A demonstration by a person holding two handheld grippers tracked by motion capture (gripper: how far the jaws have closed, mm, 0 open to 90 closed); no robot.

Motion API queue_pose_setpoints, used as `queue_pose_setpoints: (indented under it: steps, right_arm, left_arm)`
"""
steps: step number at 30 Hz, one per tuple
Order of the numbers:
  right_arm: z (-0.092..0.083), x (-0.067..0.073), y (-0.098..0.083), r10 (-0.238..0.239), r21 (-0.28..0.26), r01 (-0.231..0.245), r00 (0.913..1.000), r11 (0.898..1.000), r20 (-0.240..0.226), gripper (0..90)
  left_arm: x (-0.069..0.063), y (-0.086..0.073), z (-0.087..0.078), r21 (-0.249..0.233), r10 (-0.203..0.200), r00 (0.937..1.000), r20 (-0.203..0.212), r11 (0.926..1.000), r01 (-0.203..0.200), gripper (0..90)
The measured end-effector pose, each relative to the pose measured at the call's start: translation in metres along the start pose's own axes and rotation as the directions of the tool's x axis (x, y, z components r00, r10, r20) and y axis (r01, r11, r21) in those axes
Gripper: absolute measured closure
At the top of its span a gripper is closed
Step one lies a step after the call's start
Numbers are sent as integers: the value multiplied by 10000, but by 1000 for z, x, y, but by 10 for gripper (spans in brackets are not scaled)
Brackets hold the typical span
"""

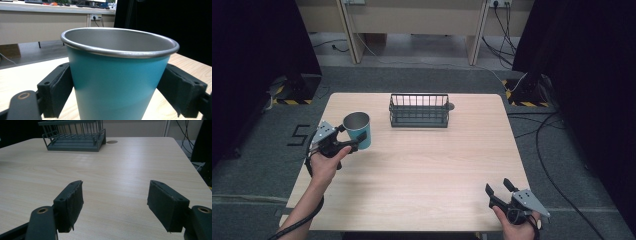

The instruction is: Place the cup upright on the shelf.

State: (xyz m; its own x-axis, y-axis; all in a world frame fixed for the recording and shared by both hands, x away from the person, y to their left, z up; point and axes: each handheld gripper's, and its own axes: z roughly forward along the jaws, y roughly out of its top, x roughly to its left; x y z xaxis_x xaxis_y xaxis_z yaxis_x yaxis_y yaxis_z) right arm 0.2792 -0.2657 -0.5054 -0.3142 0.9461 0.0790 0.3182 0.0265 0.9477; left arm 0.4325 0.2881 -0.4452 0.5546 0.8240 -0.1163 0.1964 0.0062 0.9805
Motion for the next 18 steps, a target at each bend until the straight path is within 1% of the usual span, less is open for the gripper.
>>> queue_pose_setpoints:
  steps: [13,18]
  right_arm:
    - [0,-2,0,86,-58,-86,10000,9999,25,292]
    - [0,-2,0,82,-57,-82,10000,10000,16,292]
  left_arm:
    - [-16,8,26,-59,81,9989,457,10000,-79,148]
    - [-18,12,33,-113,64,9985,535,9999,-58,148]
